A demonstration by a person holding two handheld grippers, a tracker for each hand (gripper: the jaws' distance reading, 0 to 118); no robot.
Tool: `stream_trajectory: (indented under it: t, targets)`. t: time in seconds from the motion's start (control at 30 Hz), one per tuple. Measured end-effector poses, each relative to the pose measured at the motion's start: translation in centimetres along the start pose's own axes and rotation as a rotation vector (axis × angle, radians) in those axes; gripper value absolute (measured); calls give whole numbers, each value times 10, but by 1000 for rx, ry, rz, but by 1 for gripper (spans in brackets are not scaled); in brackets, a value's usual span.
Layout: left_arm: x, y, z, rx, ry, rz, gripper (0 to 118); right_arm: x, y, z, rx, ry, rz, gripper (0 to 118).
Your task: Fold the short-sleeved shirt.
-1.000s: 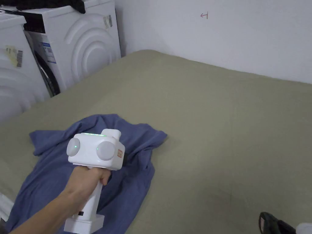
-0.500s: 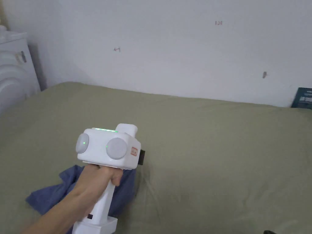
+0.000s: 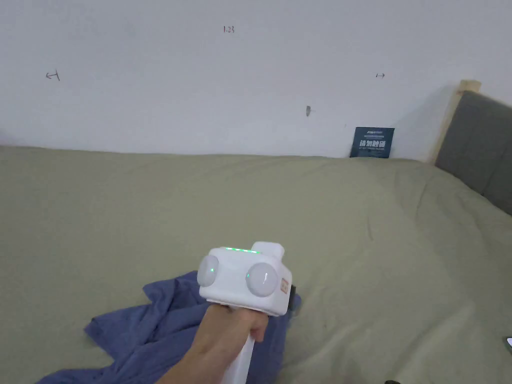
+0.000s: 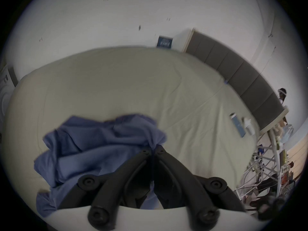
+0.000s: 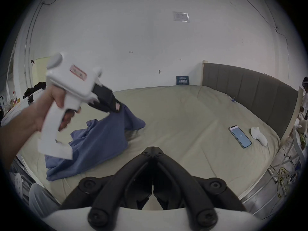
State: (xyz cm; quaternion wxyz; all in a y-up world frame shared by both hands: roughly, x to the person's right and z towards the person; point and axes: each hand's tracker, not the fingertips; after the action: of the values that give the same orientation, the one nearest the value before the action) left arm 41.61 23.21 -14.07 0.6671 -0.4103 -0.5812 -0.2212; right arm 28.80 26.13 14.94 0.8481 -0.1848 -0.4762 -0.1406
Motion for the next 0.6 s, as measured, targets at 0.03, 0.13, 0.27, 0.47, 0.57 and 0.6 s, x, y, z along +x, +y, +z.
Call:
stream_trajectory:
  t: [0.03,0.13,0.27,0.47,0.57,0.6]
  targets:
    - [-3,-6,-13,-32,22,12,0,1,-2,-3,-8,-2,1,2]
    - [-16,-23,-40,-75,43,64,8,1,-6,-13,-36,-1,-3,2]
    - [-26,-31,-27,-52,82,6,118,0,-9,-21,-55,10,-6,2]
    - [-51,-57,90,157,125,11,118,-11,6,-6,-1,41,-11,2]
    - [-68,-86,172,301,144,56,118,-19,14,9,30,58,7,2]
    - [-72,-100,200,348,158,70,117,-22,15,14,41,69,5,2]
